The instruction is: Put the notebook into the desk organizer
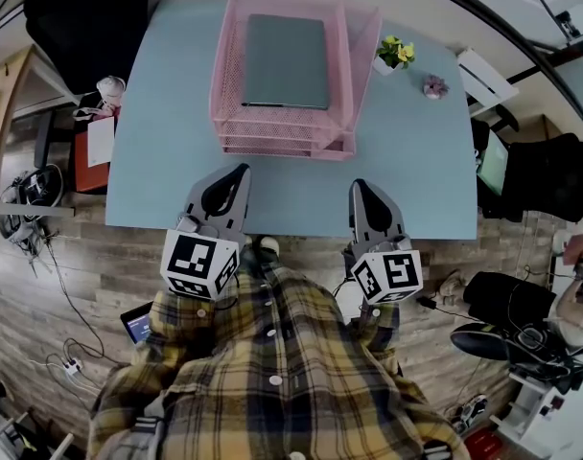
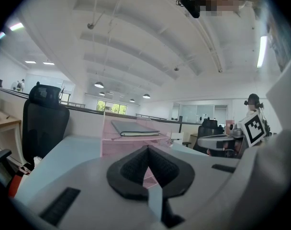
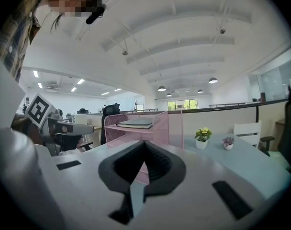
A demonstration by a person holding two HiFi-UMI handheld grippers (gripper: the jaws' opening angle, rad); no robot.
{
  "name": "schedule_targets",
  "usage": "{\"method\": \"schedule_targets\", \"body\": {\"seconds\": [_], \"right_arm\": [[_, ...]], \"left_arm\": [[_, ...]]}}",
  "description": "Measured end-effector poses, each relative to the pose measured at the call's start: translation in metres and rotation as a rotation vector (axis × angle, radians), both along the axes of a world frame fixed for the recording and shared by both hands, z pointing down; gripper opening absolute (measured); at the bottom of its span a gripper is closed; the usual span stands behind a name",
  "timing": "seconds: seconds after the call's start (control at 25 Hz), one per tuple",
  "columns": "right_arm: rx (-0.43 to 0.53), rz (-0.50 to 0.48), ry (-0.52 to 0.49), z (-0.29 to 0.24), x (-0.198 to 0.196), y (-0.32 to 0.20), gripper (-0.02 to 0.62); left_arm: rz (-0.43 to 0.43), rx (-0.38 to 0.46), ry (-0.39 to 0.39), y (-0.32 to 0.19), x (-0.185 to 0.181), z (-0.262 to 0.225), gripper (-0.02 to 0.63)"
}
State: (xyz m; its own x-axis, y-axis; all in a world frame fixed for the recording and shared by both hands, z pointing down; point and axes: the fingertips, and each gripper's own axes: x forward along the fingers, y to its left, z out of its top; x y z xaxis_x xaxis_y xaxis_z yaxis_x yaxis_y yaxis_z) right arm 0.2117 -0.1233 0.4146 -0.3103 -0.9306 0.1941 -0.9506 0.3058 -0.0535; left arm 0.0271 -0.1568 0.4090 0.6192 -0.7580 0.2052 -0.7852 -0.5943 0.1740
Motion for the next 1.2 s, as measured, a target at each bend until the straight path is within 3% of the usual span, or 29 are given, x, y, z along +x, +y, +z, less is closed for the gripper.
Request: {"method": "schedule_targets", "body": {"seconds": [1.2], "right_arm": [[-0.016,0.004,0.021,0.004,0.004,-0.009,0.002]], "left_arm": [[0.006,-0.007,-0.001,-0.012,0.002,0.004,-0.008]]}}
